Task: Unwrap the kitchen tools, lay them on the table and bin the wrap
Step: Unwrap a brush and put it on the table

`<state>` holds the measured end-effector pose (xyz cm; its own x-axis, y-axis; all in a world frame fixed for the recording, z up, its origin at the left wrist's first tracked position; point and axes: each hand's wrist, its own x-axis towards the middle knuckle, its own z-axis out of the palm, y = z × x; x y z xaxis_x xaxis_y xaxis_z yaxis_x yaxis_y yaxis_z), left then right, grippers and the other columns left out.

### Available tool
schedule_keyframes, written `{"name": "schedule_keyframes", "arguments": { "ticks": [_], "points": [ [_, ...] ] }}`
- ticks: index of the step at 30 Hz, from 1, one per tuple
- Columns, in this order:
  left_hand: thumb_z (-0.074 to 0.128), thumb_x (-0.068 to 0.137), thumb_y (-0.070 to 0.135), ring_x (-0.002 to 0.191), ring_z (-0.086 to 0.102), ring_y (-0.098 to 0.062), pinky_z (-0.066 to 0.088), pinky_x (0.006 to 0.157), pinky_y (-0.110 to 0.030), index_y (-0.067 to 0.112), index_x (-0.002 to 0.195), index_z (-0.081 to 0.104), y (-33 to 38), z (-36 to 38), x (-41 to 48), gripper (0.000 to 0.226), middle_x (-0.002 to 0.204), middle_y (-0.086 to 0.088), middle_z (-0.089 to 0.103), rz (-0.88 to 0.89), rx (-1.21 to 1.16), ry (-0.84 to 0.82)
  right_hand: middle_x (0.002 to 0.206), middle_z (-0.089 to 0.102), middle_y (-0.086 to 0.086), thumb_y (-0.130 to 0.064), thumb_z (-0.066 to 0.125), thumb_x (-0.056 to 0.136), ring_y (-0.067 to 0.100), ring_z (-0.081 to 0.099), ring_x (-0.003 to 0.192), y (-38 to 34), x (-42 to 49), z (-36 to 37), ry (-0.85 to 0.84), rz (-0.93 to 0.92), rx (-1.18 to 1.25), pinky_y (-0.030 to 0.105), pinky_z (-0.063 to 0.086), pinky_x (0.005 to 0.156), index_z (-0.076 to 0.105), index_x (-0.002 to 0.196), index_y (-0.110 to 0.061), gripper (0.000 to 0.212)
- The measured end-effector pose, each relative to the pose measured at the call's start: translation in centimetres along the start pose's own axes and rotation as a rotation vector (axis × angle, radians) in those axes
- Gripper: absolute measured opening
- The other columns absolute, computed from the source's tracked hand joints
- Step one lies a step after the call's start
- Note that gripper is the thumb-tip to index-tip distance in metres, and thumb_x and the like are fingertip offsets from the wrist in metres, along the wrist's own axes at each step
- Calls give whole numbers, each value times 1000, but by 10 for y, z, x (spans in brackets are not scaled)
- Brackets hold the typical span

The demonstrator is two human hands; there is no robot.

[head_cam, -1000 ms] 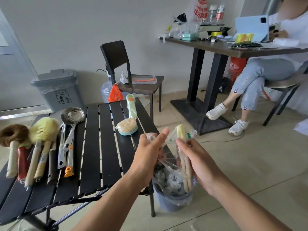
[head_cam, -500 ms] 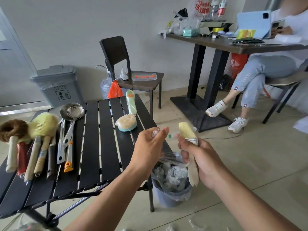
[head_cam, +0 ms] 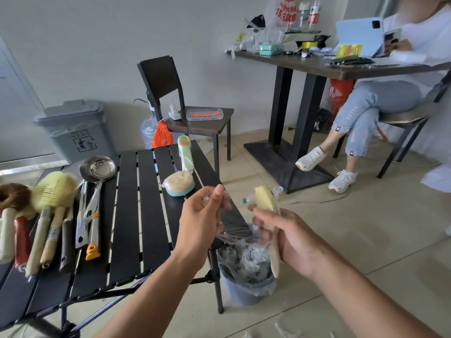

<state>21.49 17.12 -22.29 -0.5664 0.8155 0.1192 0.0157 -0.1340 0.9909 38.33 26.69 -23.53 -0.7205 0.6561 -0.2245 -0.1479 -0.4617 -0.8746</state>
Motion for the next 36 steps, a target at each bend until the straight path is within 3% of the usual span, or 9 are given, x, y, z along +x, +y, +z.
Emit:
{"name": "schedule_keyframes", "arguments": {
  "ticks": [3,8,11,14,18,20,26,32,36],
  "points": [
    [52,112,33,52,29,-11,35,52,-26,8,98,75,3,-1,3,37,77,5,76,-96,-82,-36,82,60,4,-31,74,81,15,49,64,-1,-1,-1,-87,64,156,27,44,62,63,138,0,65],
    [47,114,33,51,25,-14,26,49,-26,9,79,71,12,-1,7,49,55,0,37,-197,-261,-10,82,63,3,-32,87,81,15,60,68,7,0,1,-76,50,-28,26,52,63,69,119,-1,53],
    [48,114,30,48,31,-10,32,46,-19,-1,93,69,17,-1,7,43,54,5,56,-102,-196,43,72,63,2,-38,87,79,17,61,64,10,4,0,57,20,-125,30,54,62,63,101,-8,44],
    [50,113,28,45,44,-1,38,47,-14,3,95,65,21,2,5,35,74,-5,77,67,-52,91,69,64,-3,-46,85,69,18,60,64,10,8,-3,161,-39,-196,32,55,66,63,106,-7,58],
    [51,113,29,50,53,-1,43,58,-24,14,87,65,20,0,3,33,74,-4,78,209,137,176,74,67,2,-51,89,65,18,60,61,11,8,-3,160,-71,-314,38,56,73,63,119,-6,75],
    [51,113,32,55,58,-3,44,63,-30,15,87,65,19,-2,4,34,72,-1,76,247,238,155,77,72,4,-46,92,67,18,64,60,9,6,-4,155,-76,-343,34,57,64,64,119,-8,70],
    [83,70,67,49,58,-2,49,48,-20,17,85,66,15,-7,9,55,63,11,68,-17,501,-200,84,79,12,-39,100,64,14,59,53,8,-4,-3,116,-103,-429,24,47,49,69,117,-20,65],
    [86,83,54,49,53,-8,43,47,-22,22,80,73,17,-15,17,35,63,1,69,-55,522,-112,90,68,10,-33,92,74,12,48,55,8,-2,-6,-16,-17,-174,23,42,52,76,118,-6,54],
    [73,87,68,55,43,-16,39,55,-25,19,67,65,24,-25,22,54,61,-2,50,-185,633,-215,85,61,10,-21,82,76,15,49,61,8,-3,-8,-75,48,-213,25,43,58,77,121,-2,49]
  ]
}}
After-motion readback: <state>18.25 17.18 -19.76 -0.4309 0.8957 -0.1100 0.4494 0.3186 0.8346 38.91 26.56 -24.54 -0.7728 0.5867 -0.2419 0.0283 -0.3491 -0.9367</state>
